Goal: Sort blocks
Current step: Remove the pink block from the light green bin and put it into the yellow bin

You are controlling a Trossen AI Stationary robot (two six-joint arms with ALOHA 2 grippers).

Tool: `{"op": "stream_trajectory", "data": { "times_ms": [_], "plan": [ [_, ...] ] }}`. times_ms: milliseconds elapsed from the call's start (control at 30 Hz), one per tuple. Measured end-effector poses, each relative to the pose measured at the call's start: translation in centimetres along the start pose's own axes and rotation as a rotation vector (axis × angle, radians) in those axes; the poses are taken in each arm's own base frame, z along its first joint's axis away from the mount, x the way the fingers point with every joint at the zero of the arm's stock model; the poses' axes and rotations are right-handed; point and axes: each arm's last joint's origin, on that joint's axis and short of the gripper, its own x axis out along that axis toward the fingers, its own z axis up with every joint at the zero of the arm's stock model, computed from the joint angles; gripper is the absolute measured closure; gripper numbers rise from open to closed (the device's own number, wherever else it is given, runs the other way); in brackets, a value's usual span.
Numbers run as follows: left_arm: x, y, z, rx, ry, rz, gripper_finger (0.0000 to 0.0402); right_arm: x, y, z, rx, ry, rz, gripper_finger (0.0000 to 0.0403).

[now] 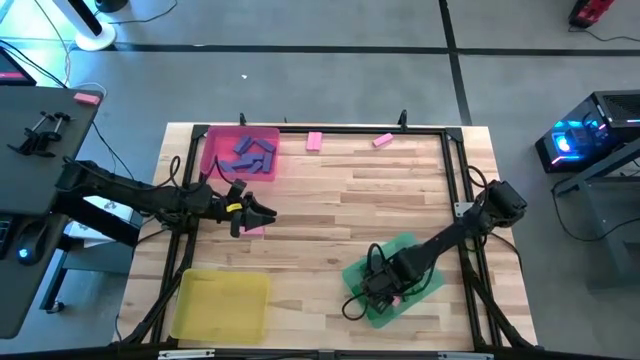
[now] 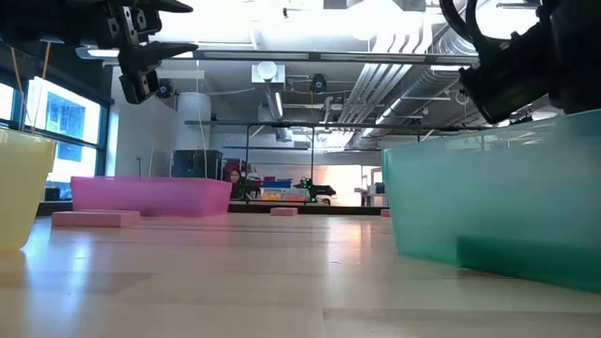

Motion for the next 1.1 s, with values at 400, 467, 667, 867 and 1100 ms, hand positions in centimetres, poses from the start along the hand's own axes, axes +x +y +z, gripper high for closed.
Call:
{"op": "stream_trajectory", "data": {
  "times_ms": [400,467,667,867,1100],
  "plan": [
    [-0.1,-0.3,0.2,-0.015,0.004,-0.05,0.0232,0.6,0.1,0.1,-0.001,0.02,-0.001,0.0348],
    [-0.1,-0.5,0.3,-0.012,-0.007,-0.066,0.0232,0.3,0.1,0.0,-0.001,0.03,0.004,0.0378],
    [-0.4,-1.9,1.6,-0.023,-0.139,-0.23,0.0232,-3.4,-0.2,-0.8,-0.023,0.041,0.024,0.0384],
    [-2.1,-4.1,4.1,0.042,-0.417,-0.473,0.0232,-10.4,-0.6,-1.3,-0.071,-0.147,0.05,0.0398],
    [-3.5,-4.5,5.4,0.051,-0.544,-0.54,0.0232,-13.3,1.3,2.8,-0.123,-0.421,0.286,0.04]
  ]
}}
